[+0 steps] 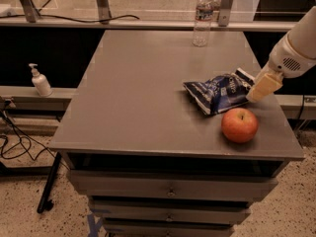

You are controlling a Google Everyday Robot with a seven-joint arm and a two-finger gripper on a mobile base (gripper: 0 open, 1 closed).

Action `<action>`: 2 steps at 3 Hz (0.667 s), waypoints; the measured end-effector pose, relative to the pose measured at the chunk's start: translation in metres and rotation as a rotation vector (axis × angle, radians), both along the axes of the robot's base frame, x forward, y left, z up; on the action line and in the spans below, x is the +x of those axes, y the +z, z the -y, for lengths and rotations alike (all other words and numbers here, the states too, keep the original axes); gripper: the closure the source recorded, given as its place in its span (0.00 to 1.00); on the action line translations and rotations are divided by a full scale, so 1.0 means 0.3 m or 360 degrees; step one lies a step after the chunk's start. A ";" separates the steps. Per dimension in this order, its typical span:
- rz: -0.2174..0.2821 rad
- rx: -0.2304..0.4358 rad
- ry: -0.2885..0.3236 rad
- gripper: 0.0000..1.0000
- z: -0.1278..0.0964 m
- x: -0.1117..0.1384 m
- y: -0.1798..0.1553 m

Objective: Move blue chip bag near apple

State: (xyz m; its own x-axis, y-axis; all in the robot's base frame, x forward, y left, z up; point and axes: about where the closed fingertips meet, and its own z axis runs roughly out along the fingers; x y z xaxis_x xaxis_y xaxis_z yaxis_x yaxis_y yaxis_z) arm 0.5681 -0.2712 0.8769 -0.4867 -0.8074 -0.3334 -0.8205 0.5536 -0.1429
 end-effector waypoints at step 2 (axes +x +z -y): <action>-0.0145 -0.0003 -0.0057 0.00 0.016 -0.017 -0.030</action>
Offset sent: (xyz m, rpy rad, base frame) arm -0.0074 -0.0088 -0.0081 -0.0115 0.1178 -0.0567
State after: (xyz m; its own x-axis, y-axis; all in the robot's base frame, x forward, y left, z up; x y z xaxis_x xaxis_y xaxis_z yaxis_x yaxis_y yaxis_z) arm 0.5631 -0.2760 0.8678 -0.5438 -0.7893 -0.2850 -0.8096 0.5828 -0.0692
